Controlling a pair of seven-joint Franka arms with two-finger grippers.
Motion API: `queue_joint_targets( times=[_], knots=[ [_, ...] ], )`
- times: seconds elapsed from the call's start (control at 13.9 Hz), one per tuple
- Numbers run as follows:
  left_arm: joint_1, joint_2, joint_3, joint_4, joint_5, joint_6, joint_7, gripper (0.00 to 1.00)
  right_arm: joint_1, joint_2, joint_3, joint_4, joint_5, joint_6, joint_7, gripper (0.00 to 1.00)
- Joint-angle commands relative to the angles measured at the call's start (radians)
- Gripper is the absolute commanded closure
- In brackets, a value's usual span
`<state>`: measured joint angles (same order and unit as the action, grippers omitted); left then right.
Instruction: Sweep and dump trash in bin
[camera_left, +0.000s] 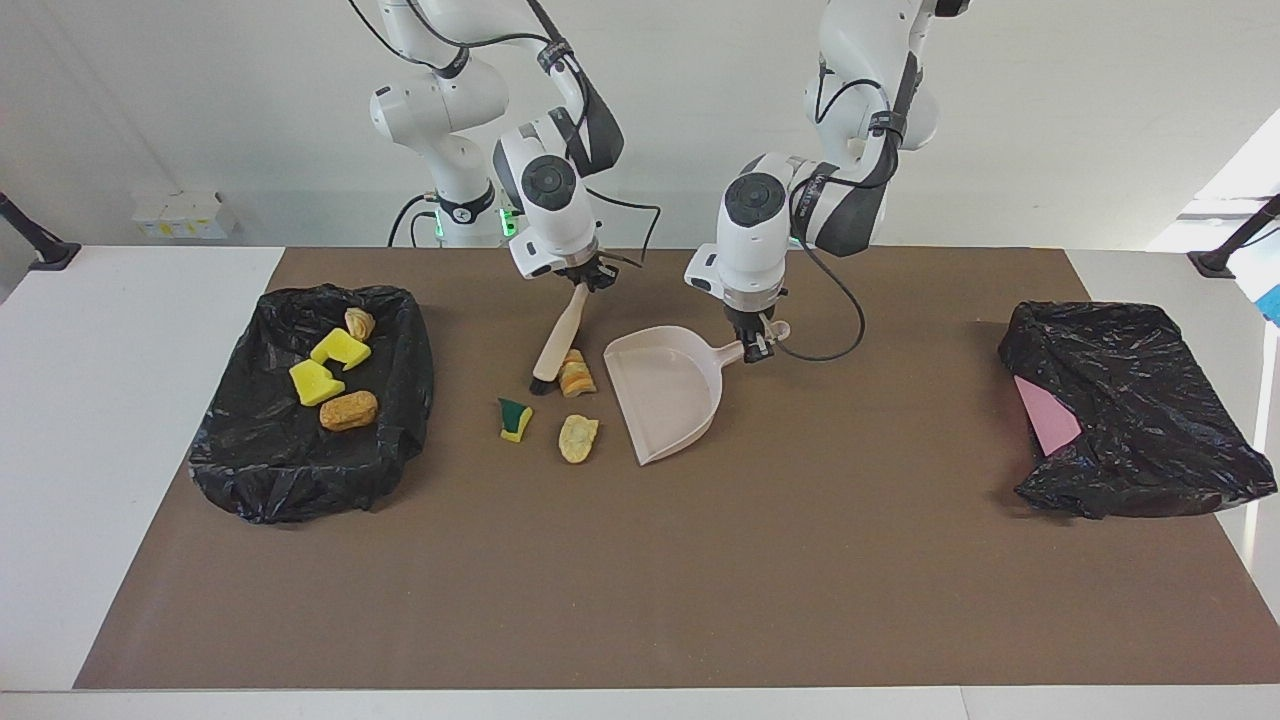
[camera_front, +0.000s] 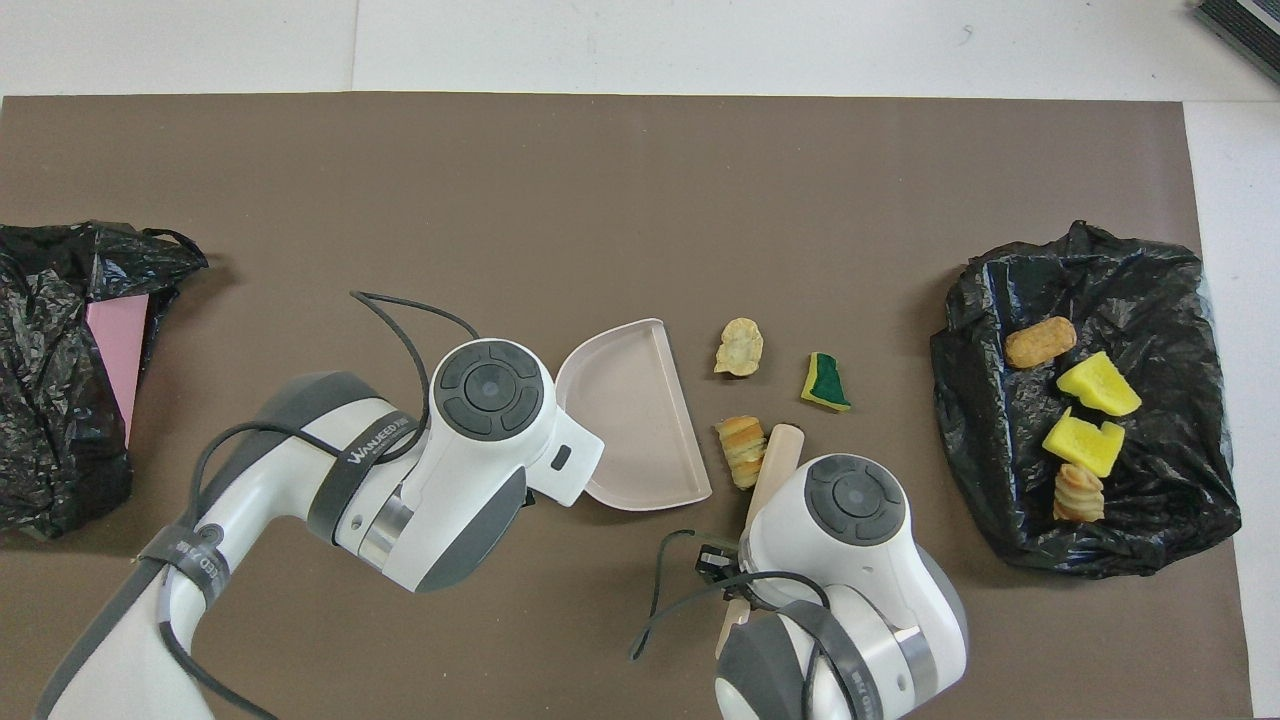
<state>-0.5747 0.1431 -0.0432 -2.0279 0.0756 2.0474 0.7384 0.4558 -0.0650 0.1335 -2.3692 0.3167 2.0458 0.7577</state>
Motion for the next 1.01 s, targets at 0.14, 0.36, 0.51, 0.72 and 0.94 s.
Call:
queue_joint_targets(
  times=[0.14, 0.36, 0.51, 0.72, 0.94],
  knots=[
    [0.001, -0.040, 0.011, -0.074, 0.016, 0.094, 0.126, 1.00, 0.115, 0.037, 0.003, 0.096, 0.042, 0.002, -0.231, 1.00],
    [0.036, -0.036, 0.009, -0.083, 0.015, 0.131, 0.168, 1.00, 0.116, 0.034, 0.000, 0.137, 0.025, -0.045, -0.245, 1.00],
    [0.047, -0.031, 0.011, -0.080, 0.012, 0.139, 0.165, 1.00, 0.106, 0.010, -0.006, 0.177, -0.023, -0.140, -0.251, 1.00],
    [0.047, -0.025, 0.011, -0.066, 0.004, 0.132, 0.113, 1.00, 0.083, -0.012, -0.008, 0.200, -0.204, -0.255, -0.253, 1.00],
    [0.042, -0.022, 0.012, -0.052, 0.004, 0.114, 0.017, 1.00, -0.040, 0.040, -0.005, 0.229, -0.321, -0.208, -0.302, 1.00]
  ],
)
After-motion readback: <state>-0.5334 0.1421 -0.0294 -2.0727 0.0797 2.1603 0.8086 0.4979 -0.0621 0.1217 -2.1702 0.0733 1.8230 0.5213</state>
